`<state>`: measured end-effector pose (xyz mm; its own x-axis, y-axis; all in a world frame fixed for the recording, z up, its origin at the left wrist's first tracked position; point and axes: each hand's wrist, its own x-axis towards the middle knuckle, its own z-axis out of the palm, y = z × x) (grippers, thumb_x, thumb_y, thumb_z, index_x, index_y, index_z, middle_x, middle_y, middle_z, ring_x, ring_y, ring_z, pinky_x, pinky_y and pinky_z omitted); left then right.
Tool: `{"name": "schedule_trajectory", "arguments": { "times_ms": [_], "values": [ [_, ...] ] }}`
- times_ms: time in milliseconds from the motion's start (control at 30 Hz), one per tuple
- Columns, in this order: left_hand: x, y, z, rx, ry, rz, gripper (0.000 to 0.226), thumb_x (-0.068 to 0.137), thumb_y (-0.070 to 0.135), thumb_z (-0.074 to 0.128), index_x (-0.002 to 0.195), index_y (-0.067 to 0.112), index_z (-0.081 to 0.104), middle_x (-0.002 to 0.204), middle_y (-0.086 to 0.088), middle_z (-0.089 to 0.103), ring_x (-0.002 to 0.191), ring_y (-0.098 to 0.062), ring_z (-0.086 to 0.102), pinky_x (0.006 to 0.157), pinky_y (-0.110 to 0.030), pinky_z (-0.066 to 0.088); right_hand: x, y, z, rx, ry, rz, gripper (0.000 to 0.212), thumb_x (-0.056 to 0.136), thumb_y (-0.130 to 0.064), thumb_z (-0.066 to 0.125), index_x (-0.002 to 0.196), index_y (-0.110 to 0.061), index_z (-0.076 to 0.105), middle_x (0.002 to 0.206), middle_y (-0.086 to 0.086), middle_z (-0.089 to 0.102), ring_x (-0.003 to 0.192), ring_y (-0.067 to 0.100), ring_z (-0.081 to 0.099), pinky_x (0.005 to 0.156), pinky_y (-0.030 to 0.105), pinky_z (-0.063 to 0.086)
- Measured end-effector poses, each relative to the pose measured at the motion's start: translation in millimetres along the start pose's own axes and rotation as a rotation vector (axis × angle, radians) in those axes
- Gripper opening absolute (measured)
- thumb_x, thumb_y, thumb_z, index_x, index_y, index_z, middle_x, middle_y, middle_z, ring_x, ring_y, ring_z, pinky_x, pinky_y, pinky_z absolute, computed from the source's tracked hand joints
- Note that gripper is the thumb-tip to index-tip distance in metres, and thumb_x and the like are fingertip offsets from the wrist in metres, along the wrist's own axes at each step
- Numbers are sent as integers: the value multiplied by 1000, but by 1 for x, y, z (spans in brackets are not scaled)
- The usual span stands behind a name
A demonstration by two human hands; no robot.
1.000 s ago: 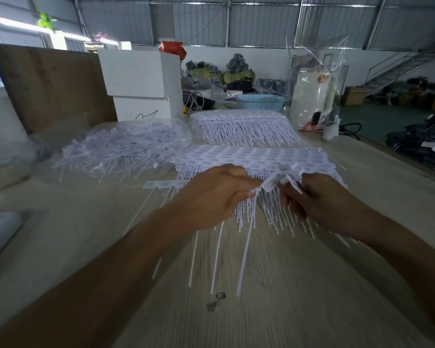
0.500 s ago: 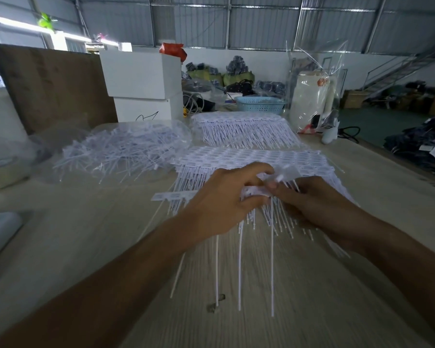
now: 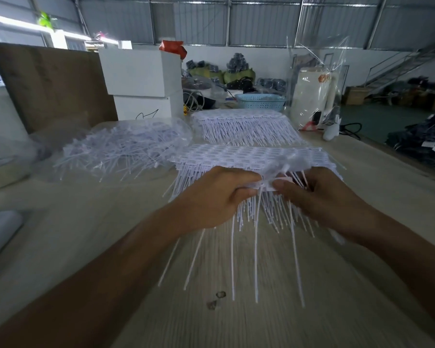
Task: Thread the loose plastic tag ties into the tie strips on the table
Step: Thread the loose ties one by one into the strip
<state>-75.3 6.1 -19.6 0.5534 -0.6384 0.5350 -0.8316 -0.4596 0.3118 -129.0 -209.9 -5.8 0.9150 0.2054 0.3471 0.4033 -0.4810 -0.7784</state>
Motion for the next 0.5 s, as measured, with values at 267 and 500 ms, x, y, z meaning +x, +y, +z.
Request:
{"name": "schedule_trajectory", "arguments": {
  "times_ms": [267, 500],
  "values": [
    [1, 0, -3, -163, 21, -100, 19, 98, 16, 61, 113, 12, 71, 90, 4, 73, 78, -11, 68, 72, -27, 53, 4, 3, 0, -222, 94, -103, 40, 94, -47, 51, 65, -23, 63, 59, -11, 58, 51, 4, 50, 54, 15, 36],
    [0, -1, -9, -149, 222, -88, 17, 91, 16, 71, 108, 14, 72, 83, 6, 70, 78, -6, 63, 69, -24, 49, 5, 8, -7, 228, -56, 215, 58, 71, -56, 72, 96, -4, 73, 57, -2, 49, 48, 9, 36, 44, 20, 29]
  ]
}}
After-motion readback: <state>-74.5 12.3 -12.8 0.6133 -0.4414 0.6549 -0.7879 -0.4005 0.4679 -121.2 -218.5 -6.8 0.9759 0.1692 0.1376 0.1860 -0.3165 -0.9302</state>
